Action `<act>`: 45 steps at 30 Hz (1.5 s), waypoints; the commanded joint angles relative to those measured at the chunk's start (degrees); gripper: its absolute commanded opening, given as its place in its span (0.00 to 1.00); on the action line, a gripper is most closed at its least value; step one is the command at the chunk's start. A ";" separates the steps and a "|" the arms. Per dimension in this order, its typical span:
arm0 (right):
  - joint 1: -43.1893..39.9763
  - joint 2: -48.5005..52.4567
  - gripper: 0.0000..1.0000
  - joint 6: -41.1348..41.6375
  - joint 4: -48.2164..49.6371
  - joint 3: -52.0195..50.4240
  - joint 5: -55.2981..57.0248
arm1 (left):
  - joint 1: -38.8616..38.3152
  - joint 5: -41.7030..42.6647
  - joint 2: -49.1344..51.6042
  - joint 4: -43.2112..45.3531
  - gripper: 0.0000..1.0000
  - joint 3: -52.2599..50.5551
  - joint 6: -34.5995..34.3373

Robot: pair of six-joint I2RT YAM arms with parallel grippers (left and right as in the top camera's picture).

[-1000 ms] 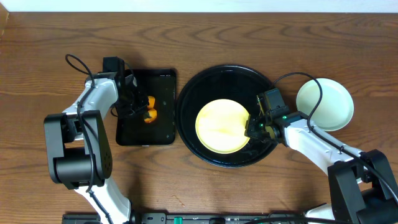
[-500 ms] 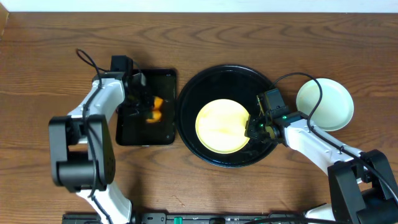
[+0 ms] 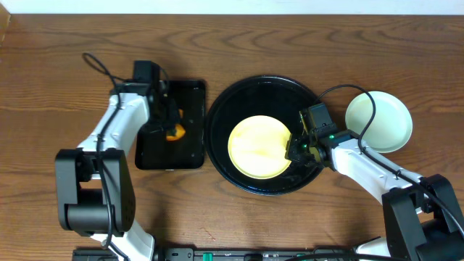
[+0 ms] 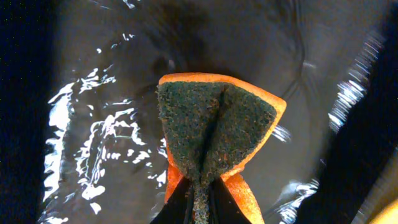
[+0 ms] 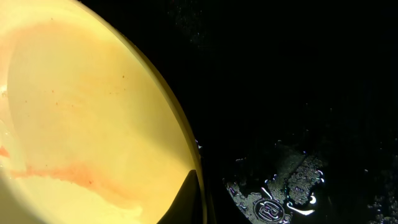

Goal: Clean dirty plates on tray and stack at the side

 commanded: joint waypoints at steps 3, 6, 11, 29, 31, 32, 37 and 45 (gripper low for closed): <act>-0.15 0.50 0.03 -0.24 -0.11 -0.42 -0.33 | -3.30 -2.69 -0.02 -0.44 0.08 -0.24 4.39; -0.15 0.50 0.03 -0.24 -0.11 -0.42 -0.33 | -3.98 -3.43 -0.02 -0.39 0.08 -0.24 4.39; -0.15 0.50 0.04 -0.24 -0.09 -0.42 -0.31 | -4.00 -3.39 -0.02 -0.90 0.41 -0.24 4.39; -0.13 0.55 0.01 -0.28 0.92 -0.42 -4.68 | -4.00 -3.41 -10.80 -6.23 0.52 -0.11 2.84; -0.13 0.55 0.01 -0.28 1.66 -0.42 -6.36 | -4.00 -3.41 -11.98 -6.56 0.52 -0.11 2.84; -0.13 0.55 0.01 -0.26 1.92 -0.42 -6.75 | -4.00 -3.41 -12.15 -6.60 0.52 -0.11 2.84; -0.17 0.52 0.01 -1.49 5.38 -0.42 -9.11 | -4.00 -3.41 -12.07 -7.91 0.53 -0.13 2.84; -1.99 -0.13 0.01 -6.32 13.77 -0.33 -14.21 | -4.00 -3.41 -12.04 -8.07 0.53 -0.13 2.86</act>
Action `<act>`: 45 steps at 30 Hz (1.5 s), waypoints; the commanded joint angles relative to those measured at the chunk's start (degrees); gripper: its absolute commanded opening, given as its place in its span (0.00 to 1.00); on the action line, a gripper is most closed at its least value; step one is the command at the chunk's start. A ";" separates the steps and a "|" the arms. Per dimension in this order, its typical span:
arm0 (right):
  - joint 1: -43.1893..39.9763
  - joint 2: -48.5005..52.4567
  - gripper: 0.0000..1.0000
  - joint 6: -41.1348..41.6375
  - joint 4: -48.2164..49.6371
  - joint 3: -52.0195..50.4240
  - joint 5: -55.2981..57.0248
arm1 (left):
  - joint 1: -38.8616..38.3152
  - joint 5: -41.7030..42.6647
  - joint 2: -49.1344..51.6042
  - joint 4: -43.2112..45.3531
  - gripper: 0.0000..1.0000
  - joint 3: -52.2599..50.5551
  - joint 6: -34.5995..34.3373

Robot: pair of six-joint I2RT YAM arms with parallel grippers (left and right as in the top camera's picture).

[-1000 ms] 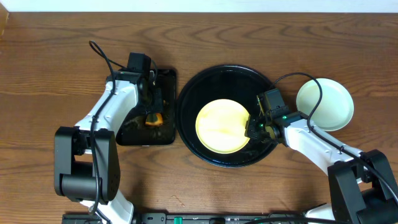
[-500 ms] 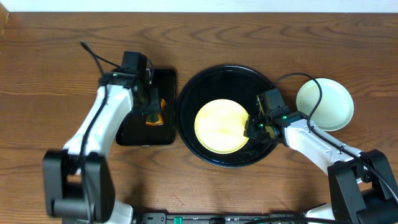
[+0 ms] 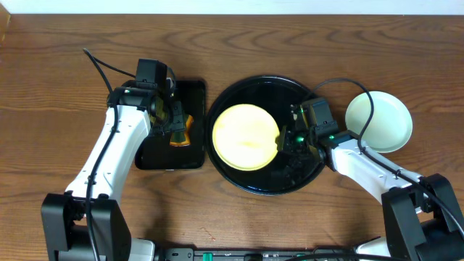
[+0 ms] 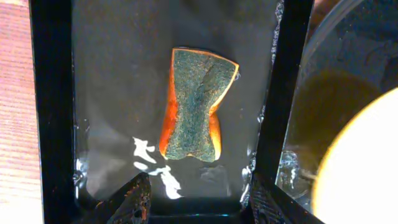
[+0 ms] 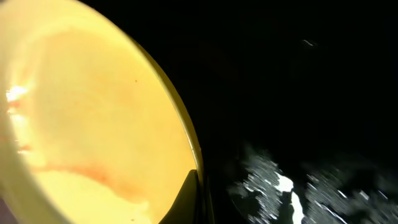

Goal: Clean dirty plates on tray and stack at the side

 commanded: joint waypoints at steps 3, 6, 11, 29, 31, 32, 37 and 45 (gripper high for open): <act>-3.37 -2.40 0.01 -7.32 0.98 0.04 -2.62 | -0.02 -0.50 0.22 -0.20 0.53 -0.13 -0.24; -4.35 -4.83 0.01 -8.26 0.22 0.04 1.38 | -0.02 -0.50 0.22 -0.20 0.53 -0.13 -0.24; -4.63 -10.40 0.01 -13.64 -2.58 0.09 12.94 | -0.02 -0.50 0.22 -0.22 0.53 -0.13 -0.24; -2.38 -22.25 0.01 -33.97 -11.45 3.74 46.77 | -0.02 -0.50 0.22 -0.17 0.54 -0.13 -0.24; -1.60 -22.25 0.01 -33.92 -12.15 4.66 47.50 | -0.02 -0.50 0.22 -0.17 0.54 -0.13 -0.24; -1.51 -22.25 0.01 -33.46 -12.39 4.79 46.47 | -0.02 -0.50 0.22 -0.17 0.54 -0.13 -0.24; -2.36 -21.38 0.08 -21.99 -16.70 4.68 31.71 | -0.02 -0.50 0.22 -0.17 0.54 -0.13 -0.24; -2.43 -15.26 0.18 -12.33 -23.47 4.11 28.26 | -0.02 -0.50 0.22 -0.15 0.54 -0.13 -0.24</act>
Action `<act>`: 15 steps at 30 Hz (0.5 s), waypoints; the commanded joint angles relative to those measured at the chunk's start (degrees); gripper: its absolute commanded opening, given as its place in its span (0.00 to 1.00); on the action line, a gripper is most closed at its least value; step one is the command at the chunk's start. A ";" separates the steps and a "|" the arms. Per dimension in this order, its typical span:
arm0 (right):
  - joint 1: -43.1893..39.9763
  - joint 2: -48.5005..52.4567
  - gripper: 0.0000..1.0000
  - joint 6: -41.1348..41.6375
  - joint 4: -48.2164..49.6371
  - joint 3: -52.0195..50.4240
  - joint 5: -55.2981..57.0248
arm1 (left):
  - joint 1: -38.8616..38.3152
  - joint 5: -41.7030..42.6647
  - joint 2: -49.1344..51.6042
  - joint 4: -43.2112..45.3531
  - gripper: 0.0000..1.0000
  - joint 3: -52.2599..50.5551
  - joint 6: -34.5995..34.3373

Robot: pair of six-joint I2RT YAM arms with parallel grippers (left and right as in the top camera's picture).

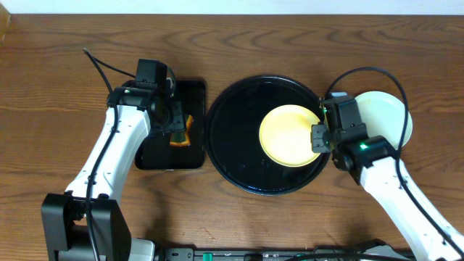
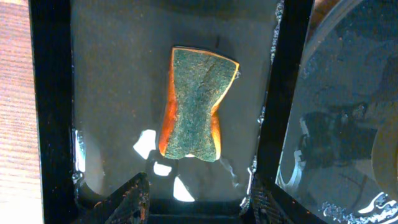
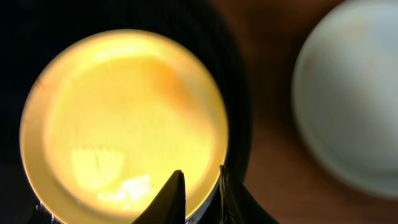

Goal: Clean dirty plates on tray and stack at the side

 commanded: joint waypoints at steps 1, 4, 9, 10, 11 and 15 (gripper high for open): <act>-0.15 3.96 0.18 8.39 -1.60 0.17 -2.34 | -0.02 -0.48 0.22 -0.11 0.54 -0.13 -0.24; -0.15 6.32 0.18 13.92 -3.76 0.15 -2.51 | -0.02 -0.48 0.22 -0.11 0.54 -0.13 -0.24; -0.15 9.11 0.19 19.17 -5.29 0.15 -8.92 | -0.02 -0.48 0.22 0.02 0.54 -0.13 -0.24; -0.15 9.42 0.19 20.00 -5.66 0.15 -9.44 | -0.02 -0.48 0.22 0.04 0.54 -0.13 -0.24; -0.15 9.68 0.19 21.18 -6.19 0.15 -9.42 | -0.02 -0.48 0.22 0.04 0.54 -0.13 -0.24; -0.15 10.88 0.20 24.09 -7.28 0.13 -9.42 | -0.02 -0.48 0.22 0.04 0.54 -0.13 -0.24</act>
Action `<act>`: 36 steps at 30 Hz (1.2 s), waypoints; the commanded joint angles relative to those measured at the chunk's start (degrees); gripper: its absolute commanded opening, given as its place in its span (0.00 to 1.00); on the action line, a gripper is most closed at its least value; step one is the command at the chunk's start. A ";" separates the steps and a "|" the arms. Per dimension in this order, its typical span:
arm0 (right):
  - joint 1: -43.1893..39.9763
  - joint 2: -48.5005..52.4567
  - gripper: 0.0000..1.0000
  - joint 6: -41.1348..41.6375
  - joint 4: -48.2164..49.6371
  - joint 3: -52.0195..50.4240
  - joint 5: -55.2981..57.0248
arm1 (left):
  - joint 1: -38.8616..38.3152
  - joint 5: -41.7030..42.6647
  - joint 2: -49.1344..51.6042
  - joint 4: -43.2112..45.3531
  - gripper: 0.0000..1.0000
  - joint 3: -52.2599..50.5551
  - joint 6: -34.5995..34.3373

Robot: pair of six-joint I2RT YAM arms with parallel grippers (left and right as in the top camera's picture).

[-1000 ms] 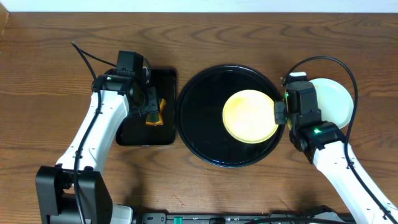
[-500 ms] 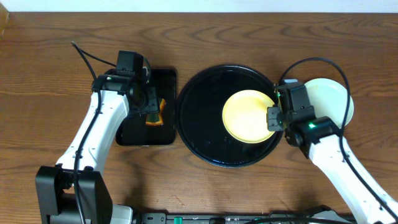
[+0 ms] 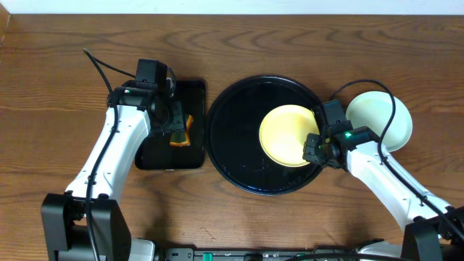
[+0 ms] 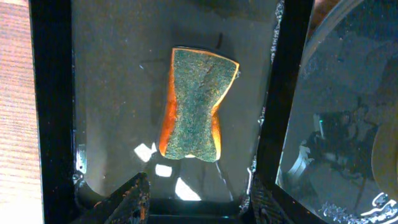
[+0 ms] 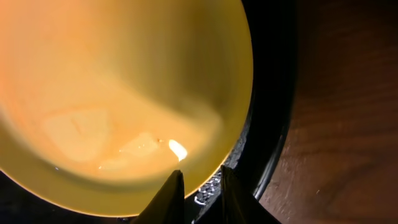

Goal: Clean dirty plates on tray and stack at the side

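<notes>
A yellow plate (image 3: 286, 135) lies in the right half of the round black tray (image 3: 239, 170); in the right wrist view the yellow plate (image 5: 112, 81) looks glossy and wet. My right gripper (image 3: 317, 145) is low at its right rim, open, and the right gripper (image 5: 200, 190) has one finger over the plate and one over the tray. An orange sponge (image 4: 196, 106) with a dark green scouring face lies loose in the rectangular black tray (image 3: 156, 156). My left gripper (image 4: 200, 202) hangs open above it.
A white plate (image 3: 384, 123) sits on the wooden table just right of the round tray, close behind my right arm. The rectangular tray holds a film of water and abuts the round tray's left edge.
My right gripper was higher, with both plates in its view; it is now down at the yellow plate's right rim, still open. Plate, sponge and left arm have not moved.
At first my left gripper was shut on the sponge in the rectangular tray and my right was shut on the smeared yellow plate. Then the sponge lay loose under an open left gripper, with the plate at the tray's left. Later the plate lay at the tray's right, released.
</notes>
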 commanded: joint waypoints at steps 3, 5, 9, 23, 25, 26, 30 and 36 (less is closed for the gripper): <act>-0.15 2.19 0.20 7.48 -1.60 0.13 -1.40 | -0.02 -0.50 0.22 0.00 0.54 -0.13 -0.22; -0.07 2.78 0.20 9.27 -2.29 0.04 -1.62 | -0.02 -0.50 0.22 0.00 0.54 -0.13 -0.22; 0.02 2.93 0.29 10.43 -1.75 -0.98 -1.77 | -0.02 -0.50 0.22 0.00 0.54 -0.13 -0.22; 0.13 2.93 0.99 11.72 6.40 -5.07 -2.86 | -0.02 -0.50 0.22 0.00 0.54 -0.13 -0.24; 0.13 2.93 0.99 11.72 7.02 -5.22 -2.86 | -0.02 -0.50 0.22 0.00 0.54 -0.13 -0.22; 0.13 2.93 0.99 11.72 7.41 -5.38 -2.89 | -0.02 -0.50 0.22 0.00 0.54 -0.13 -0.22; 0.46 2.93 0.99 11.74 8.31 -6.14 -2.86 | -0.02 -0.50 0.22 -0.02 0.54 -0.13 -0.24; 0.50 2.93 0.36 12.81 9.07 -7.08 -2.89 | -0.02 -0.50 0.22 0.00 0.54 -0.13 -0.22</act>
